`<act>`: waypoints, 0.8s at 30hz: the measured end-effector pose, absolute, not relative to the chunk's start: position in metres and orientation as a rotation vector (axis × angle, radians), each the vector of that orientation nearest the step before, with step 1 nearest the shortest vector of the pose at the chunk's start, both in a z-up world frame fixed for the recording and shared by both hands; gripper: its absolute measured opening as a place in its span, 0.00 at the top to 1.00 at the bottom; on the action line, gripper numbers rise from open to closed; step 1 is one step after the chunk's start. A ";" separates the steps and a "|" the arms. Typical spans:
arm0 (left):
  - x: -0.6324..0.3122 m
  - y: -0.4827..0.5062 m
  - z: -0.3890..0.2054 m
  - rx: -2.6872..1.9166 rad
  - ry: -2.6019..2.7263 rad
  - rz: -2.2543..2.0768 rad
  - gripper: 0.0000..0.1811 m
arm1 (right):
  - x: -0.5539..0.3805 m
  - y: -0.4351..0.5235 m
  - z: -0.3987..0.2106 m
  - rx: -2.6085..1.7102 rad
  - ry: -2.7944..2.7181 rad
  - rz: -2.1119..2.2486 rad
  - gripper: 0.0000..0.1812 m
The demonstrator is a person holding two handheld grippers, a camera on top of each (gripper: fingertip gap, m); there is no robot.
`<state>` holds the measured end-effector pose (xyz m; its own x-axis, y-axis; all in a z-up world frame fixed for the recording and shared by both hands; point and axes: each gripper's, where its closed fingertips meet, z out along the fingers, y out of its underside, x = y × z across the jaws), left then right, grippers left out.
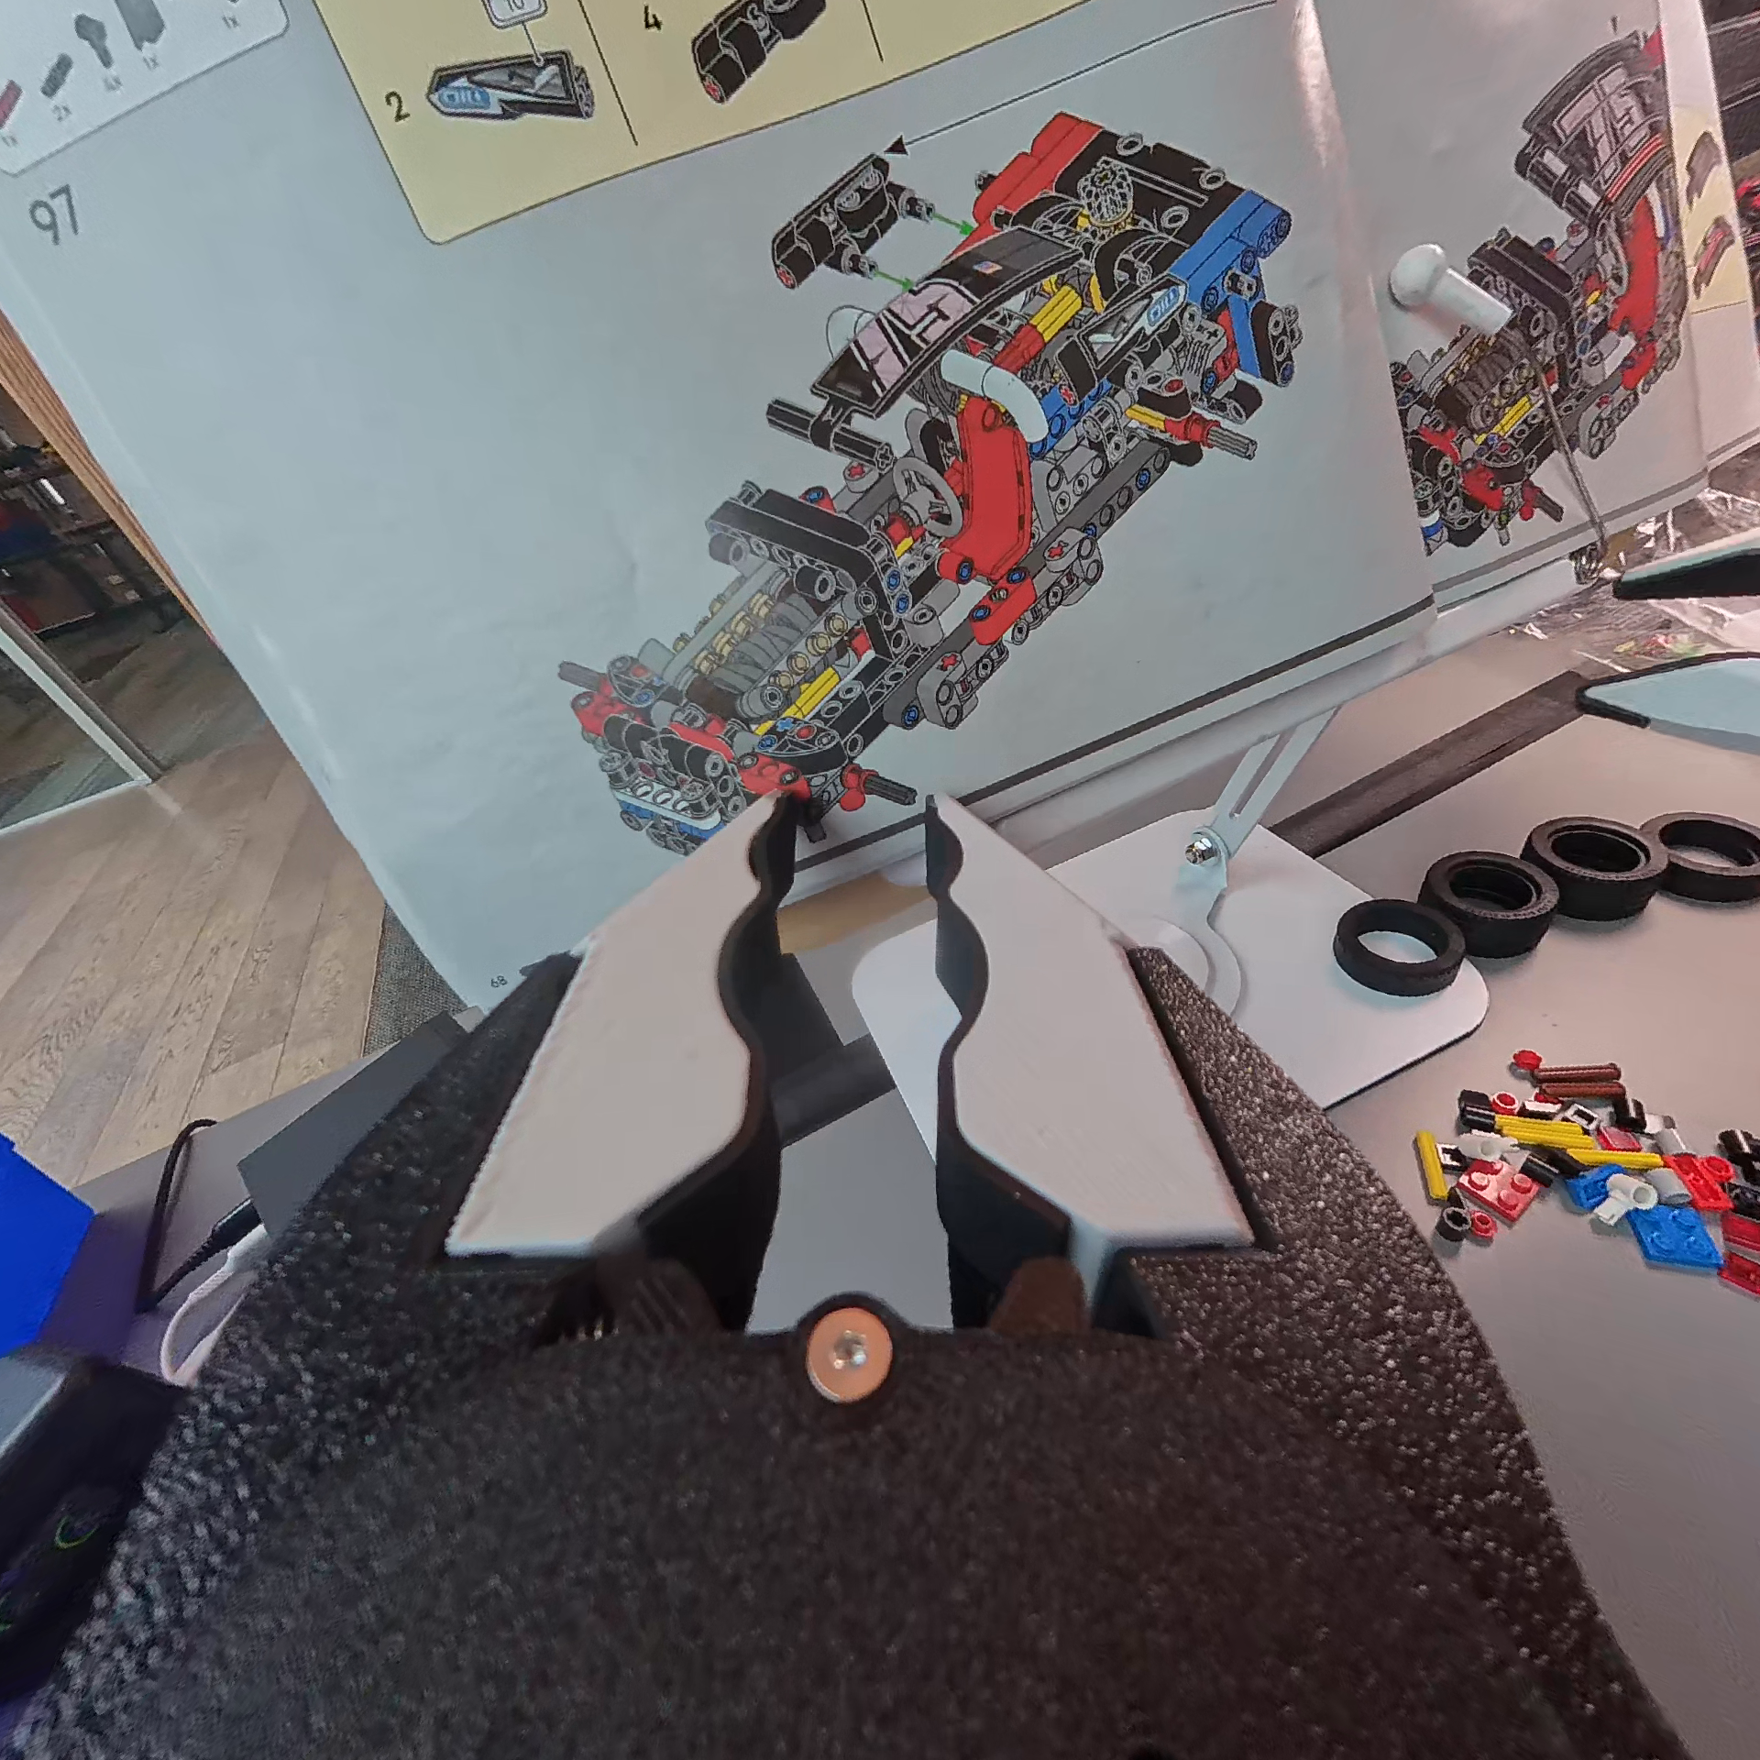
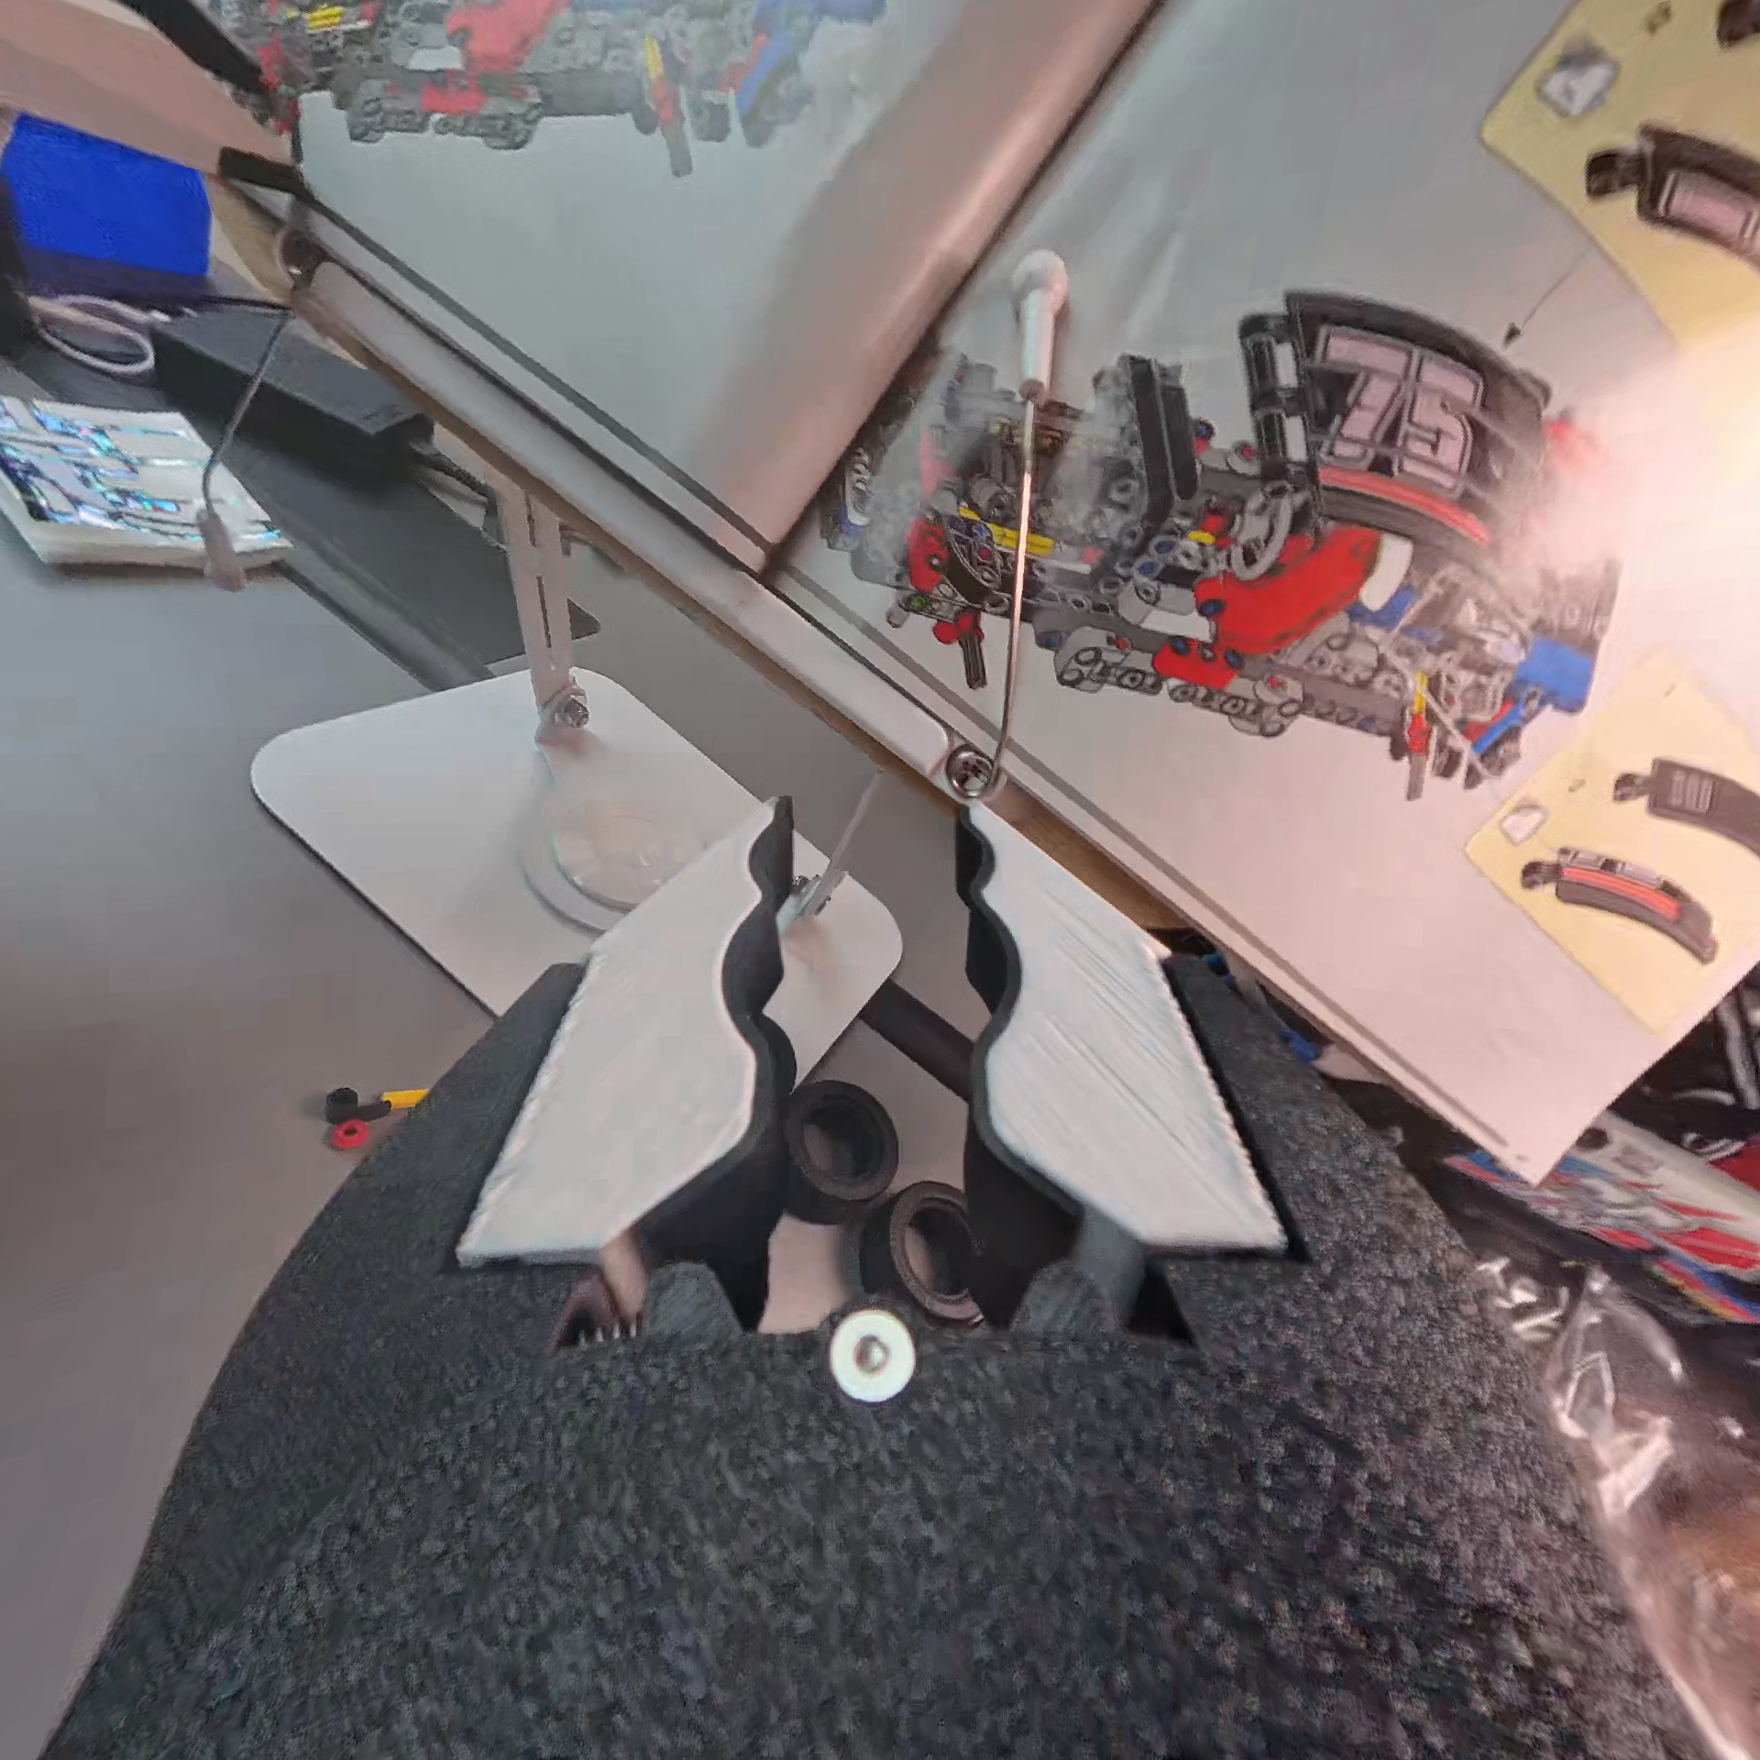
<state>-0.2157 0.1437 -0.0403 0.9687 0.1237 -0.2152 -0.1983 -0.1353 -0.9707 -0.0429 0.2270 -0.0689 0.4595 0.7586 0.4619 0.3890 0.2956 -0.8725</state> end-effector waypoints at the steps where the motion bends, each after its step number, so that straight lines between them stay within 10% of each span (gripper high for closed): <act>1: -0.216 0.144 -0.041 -1.687 0.060 0.279 0.86 | -0.040 0.233 -0.071 -1.360 -1.107 0.366 0.77; 6: -0.218 0.144 -0.040 -1.693 0.073 0.282 0.86 | -0.042 0.247 -0.074 -1.497 -0.992 0.574 0.61; 24: -0.210 0.139 -0.045 -1.685 0.096 0.269 0.81 | -0.017 0.241 -0.044 -1.431 -0.796 0.743 0.76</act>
<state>-0.2098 0.1386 -0.0448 0.9683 0.0925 -0.2321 -0.2189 -0.1340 -0.9665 -0.0168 0.2405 -0.0444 0.5509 0.8341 0.0281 0.0291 0.0144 -0.9995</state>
